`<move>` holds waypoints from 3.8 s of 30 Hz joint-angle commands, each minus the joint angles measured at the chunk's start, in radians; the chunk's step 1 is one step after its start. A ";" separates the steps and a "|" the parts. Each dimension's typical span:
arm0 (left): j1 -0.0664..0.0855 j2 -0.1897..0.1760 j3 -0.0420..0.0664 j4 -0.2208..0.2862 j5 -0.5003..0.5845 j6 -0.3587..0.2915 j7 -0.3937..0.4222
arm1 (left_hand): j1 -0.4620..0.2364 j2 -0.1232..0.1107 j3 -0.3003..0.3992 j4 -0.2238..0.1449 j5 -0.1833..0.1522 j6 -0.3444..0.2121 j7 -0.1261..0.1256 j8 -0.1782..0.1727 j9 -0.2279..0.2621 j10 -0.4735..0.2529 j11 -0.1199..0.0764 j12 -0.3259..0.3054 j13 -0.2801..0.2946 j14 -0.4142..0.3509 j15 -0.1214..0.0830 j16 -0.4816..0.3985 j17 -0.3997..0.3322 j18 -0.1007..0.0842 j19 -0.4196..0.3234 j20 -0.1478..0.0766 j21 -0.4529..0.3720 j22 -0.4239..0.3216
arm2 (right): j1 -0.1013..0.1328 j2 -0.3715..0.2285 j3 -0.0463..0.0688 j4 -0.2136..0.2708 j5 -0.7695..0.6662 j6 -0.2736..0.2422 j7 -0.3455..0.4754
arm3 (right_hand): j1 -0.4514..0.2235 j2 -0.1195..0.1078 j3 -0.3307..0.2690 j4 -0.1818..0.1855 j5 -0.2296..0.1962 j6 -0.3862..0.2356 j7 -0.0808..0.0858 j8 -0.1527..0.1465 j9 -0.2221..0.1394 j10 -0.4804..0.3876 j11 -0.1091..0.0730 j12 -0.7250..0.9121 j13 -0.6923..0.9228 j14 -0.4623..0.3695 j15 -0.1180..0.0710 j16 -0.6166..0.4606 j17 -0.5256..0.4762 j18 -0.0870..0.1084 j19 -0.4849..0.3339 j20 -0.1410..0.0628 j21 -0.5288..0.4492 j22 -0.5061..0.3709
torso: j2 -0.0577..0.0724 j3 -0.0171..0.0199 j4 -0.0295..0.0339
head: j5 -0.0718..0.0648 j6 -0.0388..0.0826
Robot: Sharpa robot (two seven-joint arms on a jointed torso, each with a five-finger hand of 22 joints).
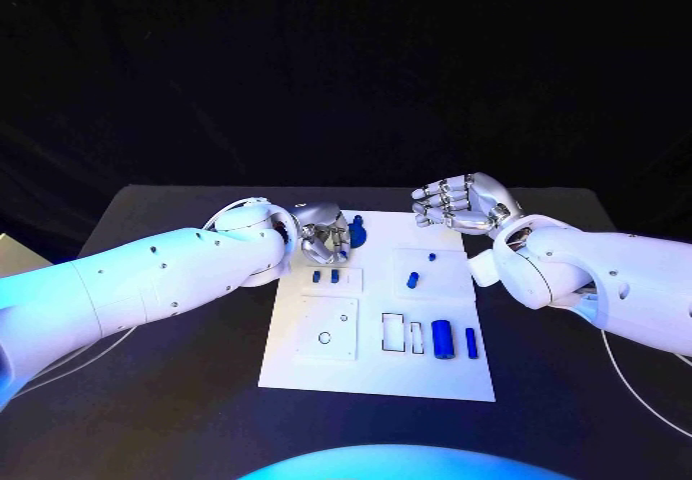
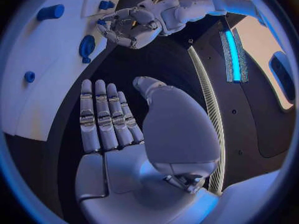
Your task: Assemble the parts on the task board
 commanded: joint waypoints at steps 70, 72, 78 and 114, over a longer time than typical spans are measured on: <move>0.000 -0.011 0.003 -0.035 -0.035 0.091 -0.016 | 0.011 -0.004 0.003 -0.030 -0.004 0.007 0.003 -0.018 0.002 0.024 0.003 -0.030 0.000 0.007 0.001 0.005 -0.007 -0.011 0.005 0.000 0.006 0.004 | 0.000 -0.004 0.000 0.002 -0.007 0.012 0.013 | -0.002 0.004 0.000 -0.006 0.006 0.008 0.004 -0.005 -0.002 0.006 0.002 -0.007 0.000 0.006 0.000 -0.005 -0.002 0.014 0.010 0.001 0.005 -0.003 | 0.001 -0.0009 0.0002 | 0.003 -0.009; 0.000 -0.011 0.003 -0.035 -0.035 0.090 -0.016 | 0.011 -0.004 0.003 -0.030 -0.004 0.007 0.003 -0.018 0.002 0.024 0.003 -0.030 0.000 0.007 0.001 0.005 -0.007 -0.011 0.005 0.000 0.006 0.004 | -0.001 -0.004 0.000 0.002 -0.007 0.012 0.013 | -0.002 0.004 0.000 -0.006 0.006 0.008 0.004 -0.005 -0.002 0.006 0.002 -0.007 0.000 0.006 0.000 -0.005 -0.002 0.014 0.010 0.001 0.005 -0.003 | 0.001 -0.0007 0.0004 | 0.003 -0.009; 0.000 -0.010 0.003 -0.036 -0.034 0.082 -0.013 | 0.011 -0.004 0.003 -0.030 -0.004 0.007 0.003 -0.018 0.002 0.024 0.003 -0.030 0.000 0.007 0.001 0.005 -0.007 -0.011 0.005 0.000 0.006 0.004 | -0.001 -0.003 0.000 0.002 -0.007 0.012 0.013 | -0.002 0.004 0.000 -0.006 0.006 0.008 0.004 -0.005 -0.002 0.006 0.002 -0.007 0.000 0.006 0.000 -0.005 -0.002 0.014 0.010 0.001 0.005 -0.003 | 0.001 -0.0006 0.0000 | 0.003 -0.009; -0.010 -0.012 -0.005 -0.042 -0.020 0.029 -0.002 | -0.003 -0.018 -0.006 -0.038 -0.006 -0.061 0.020 -0.083 -0.011 0.023 0.014 -0.065 0.013 -0.010 0.011 0.005 -0.029 -0.008 -0.014 0.007 -0.005 -0.003 | -0.001 -0.003 0.000 0.000 -0.007 0.009 0.013 | -0.004 0.004 0.002 -0.007 0.006 0.008 0.004 -0.006 -0.002 0.006 0.002 -0.008 0.000 0.006 0.000 -0.007 -0.003 0.014 0.010 0.001 0.005 -0.006 | 0.001 -0.0007 0.0002 | 0.006 -0.004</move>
